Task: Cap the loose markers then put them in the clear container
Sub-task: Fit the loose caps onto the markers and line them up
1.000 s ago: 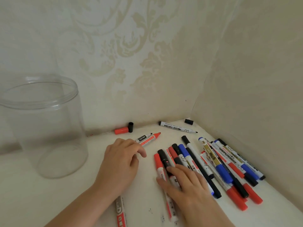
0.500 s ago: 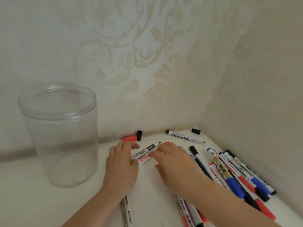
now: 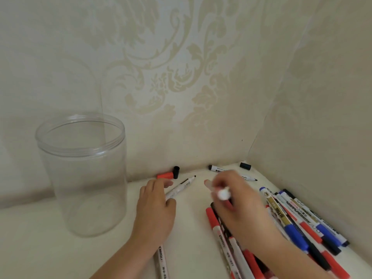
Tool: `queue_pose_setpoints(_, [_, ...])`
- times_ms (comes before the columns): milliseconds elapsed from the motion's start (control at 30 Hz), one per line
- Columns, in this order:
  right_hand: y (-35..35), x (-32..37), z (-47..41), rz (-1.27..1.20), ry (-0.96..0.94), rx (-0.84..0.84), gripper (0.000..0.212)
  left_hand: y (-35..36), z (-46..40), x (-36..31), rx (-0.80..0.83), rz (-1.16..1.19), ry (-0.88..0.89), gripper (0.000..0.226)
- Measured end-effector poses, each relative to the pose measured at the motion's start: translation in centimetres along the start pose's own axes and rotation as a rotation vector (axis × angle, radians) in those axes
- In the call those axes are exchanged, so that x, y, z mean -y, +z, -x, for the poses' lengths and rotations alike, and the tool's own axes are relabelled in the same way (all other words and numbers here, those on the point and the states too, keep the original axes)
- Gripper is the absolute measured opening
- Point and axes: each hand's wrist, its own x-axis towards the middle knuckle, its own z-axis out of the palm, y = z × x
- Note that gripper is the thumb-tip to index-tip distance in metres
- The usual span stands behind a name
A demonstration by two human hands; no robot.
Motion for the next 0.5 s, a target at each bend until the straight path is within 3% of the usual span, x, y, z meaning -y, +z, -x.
queue_pose_setpoints(100, [-3.8, -0.9, 2.6, -0.797, 0.411, -0.14, 0.018, -0.1, -0.3, 0.0, -0.027, -0.006, 0.058, 0.033])
queue_pose_setpoints(200, [-4.8, -2.9, 4.9, -1.387, 0.698, -0.273, 0.055, 0.0, -0.9, -0.6, -0.064, -0.126, 0.106, 0.035])
queue_pose_setpoints(233, [-4.9, -3.3, 5.3, -1.461, 0.797, -0.311, 0.057, 0.1, -1.2, -0.8, -0.067, -0.17, 0.104, 0.036])
queue_pose_setpoints(367, [-4.7, -4.0, 6.1, -1.538, 0.982, -0.343, 0.018, 0.8, -2.7, -0.6, -0.018, -0.333, 0.098, 0.036])
queue_pose_setpoints(500, [-4.7, -4.4, 6.5, -1.523, 0.962, -0.3, 0.021, 1.8, -4.2, 0.8, 0.022, -0.482, 0.066, 0.031])
